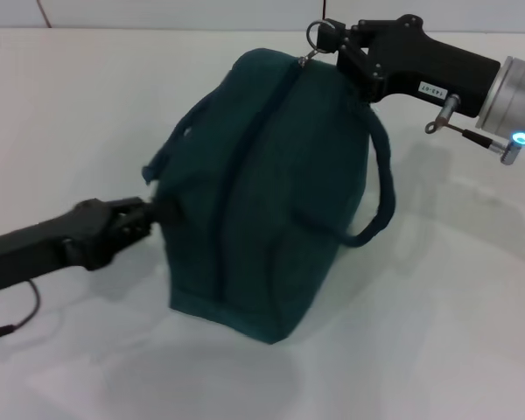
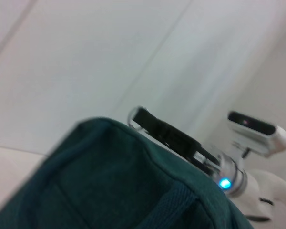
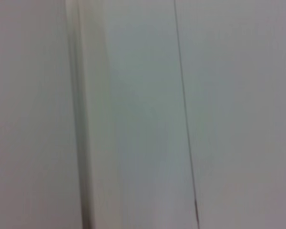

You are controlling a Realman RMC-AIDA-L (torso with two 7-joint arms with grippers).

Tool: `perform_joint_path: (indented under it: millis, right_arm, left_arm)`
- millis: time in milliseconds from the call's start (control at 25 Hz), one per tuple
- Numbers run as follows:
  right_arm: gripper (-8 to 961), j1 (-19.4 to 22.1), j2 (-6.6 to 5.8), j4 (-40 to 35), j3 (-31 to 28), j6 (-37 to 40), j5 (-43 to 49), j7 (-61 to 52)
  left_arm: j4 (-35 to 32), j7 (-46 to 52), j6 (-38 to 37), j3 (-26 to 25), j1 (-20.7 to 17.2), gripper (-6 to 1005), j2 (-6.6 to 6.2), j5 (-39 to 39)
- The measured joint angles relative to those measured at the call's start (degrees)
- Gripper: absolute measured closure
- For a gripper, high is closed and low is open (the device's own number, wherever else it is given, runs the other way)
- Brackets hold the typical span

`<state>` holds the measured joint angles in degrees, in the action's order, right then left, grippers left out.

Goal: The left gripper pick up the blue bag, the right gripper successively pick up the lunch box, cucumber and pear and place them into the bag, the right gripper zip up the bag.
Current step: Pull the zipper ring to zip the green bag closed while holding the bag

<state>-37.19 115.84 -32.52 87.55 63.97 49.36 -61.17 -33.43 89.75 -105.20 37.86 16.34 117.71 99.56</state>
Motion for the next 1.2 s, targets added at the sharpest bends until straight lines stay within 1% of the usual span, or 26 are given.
perform_joint_path:
  millis: [240,320,520,800,960,1000,1080,1200]
  right_arm:
    - [947,0.4,0.1,1.0,0.0,-1.5,0.0,-0.4]
    - [947,0.4,0.12,1.2,0.0,-1.3,0.0,-0.4]
    - [946,0.4,0.17,1.3,0.0,-0.7,0.0,-0.3]
    - [946,0.7,0.09,1.5,0.0,0.3,0.0,-0.2]
    - [947,1.3,0.01,1.6,-0.1,1.3,0.0,0.0]
    - [947,1.4,0.01,1.6,-0.1,1.5,0.0,0.0]
    - [947,1.7,0.0,1.6,-0.1,1.7,0.0,0.0]
    - [947,2.1,-0.01,1.6,-0.2,2.2,0.0,0.0]
  left_arm:
    - [-0.6,-0.3,0.1,-3.0,-1.9,880,-0.76,-0.1]
    - [-0.8,-0.3,0.3,-3.7,-1.9,872,-0.74,-0.1]
    - [-0.6,-1.1,0.6,-3.9,-1.6,850,-0.21,0.0]
    - [-0.9,-0.9,0.2,-3.9,-1.3,820,-0.03,-1.5]
    - [-1.0,0.4,0.3,-5.5,-1.2,803,-0.64,-6.2]
    - [-1.1,1.7,0.5,-6.9,-0.9,799,-0.99,-8.0]
    - [-1.6,4.0,0.6,-9.3,0.1,790,-1.57,-9.2]
    - [-3.6,8.1,1.3,-10.5,2.7,564,-2.71,-8.9]
